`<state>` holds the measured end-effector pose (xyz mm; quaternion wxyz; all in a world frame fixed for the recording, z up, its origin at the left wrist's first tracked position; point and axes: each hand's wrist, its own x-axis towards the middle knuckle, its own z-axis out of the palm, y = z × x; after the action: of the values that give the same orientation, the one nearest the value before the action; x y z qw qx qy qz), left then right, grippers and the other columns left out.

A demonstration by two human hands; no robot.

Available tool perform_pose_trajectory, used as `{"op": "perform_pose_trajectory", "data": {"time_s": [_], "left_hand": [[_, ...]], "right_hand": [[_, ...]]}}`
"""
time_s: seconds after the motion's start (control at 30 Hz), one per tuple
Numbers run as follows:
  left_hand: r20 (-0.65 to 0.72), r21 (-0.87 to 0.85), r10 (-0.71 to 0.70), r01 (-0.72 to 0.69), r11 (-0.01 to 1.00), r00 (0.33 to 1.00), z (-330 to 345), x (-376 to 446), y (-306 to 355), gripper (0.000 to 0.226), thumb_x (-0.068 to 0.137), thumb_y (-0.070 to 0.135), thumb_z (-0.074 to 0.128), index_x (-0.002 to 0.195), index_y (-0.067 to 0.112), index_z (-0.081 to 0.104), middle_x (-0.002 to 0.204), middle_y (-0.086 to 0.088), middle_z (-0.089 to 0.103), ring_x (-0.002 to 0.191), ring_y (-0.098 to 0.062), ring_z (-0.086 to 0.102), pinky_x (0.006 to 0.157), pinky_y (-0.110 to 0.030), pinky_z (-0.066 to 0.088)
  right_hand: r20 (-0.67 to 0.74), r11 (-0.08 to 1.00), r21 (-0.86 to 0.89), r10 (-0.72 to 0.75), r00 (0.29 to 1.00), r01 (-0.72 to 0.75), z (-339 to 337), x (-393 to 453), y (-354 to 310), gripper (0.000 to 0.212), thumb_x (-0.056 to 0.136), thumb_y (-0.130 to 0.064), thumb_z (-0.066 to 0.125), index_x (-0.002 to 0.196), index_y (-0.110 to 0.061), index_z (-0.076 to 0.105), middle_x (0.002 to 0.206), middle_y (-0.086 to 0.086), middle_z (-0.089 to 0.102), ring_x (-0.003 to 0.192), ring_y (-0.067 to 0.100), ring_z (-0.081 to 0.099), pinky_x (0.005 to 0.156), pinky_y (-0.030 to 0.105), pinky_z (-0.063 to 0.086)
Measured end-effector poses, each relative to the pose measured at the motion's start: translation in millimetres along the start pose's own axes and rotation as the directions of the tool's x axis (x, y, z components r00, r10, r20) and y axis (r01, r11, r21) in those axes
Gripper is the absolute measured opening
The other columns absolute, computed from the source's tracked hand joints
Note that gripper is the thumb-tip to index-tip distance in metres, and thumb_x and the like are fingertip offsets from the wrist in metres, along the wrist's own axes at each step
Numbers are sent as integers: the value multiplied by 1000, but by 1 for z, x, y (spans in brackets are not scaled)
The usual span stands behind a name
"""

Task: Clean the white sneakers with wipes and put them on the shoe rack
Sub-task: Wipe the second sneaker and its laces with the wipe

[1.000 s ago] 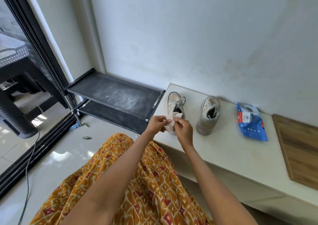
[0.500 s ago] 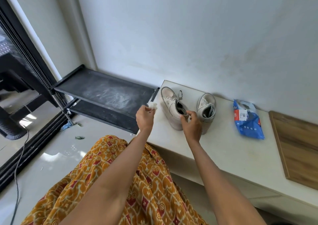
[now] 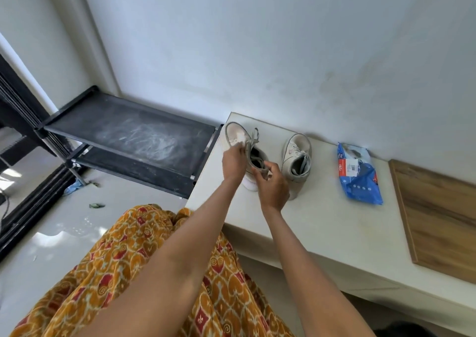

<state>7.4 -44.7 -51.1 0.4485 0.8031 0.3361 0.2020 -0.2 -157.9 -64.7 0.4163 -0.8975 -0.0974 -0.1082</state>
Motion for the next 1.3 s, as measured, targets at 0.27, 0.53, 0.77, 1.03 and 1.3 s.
{"op": "perform_pose_trajectory", "data": {"time_s": [0.27,0.53,0.77,1.03,1.3], "left_hand": [[81,47,302,-307,951,950,3,-65,-53,32,95,7,47,125,6,59,133,-12,56,118,-24,56,92,-33,48],[-37,7,137,-137,991,990,-30,-9,-23,33,101,21,38,121,5,59,123,-17,62,108,-32,60,80,-37,49],[36,-47,214,-212,976,976,0,-46,-22,37,100,20,42,134,9,50,133,-14,55,118,-30,56,86,-34,49],[-103,36,112,-108,993,988,-16,-28,-42,38,102,22,36,78,4,59,66,-11,61,59,-27,56,46,-23,34],[102,-219,-263,280,935,959,-23,35,-31,31,99,19,41,119,7,61,122,-13,61,115,-27,54,95,-32,44]], "right_hand": [[-18,1000,12,-3,1000,3,4,-3,3,31,79,-45,69,104,-27,63,94,-4,71,86,19,65,65,30,49],[-18,1000,10,-21,1000,21,4,-2,5,30,78,-43,70,102,-25,64,93,-3,71,85,19,65,60,27,45],[-15,999,14,-29,999,29,6,0,8,30,78,-43,71,102,-27,63,91,-5,71,83,18,67,61,30,51],[8,999,21,-42,999,42,4,3,12,30,76,-44,71,101,-28,63,93,-5,71,85,18,66,63,29,48],[-16,997,30,-67,998,68,6,2,10,27,77,-40,72,98,-24,64,88,-4,71,78,18,66,57,26,47]]}}
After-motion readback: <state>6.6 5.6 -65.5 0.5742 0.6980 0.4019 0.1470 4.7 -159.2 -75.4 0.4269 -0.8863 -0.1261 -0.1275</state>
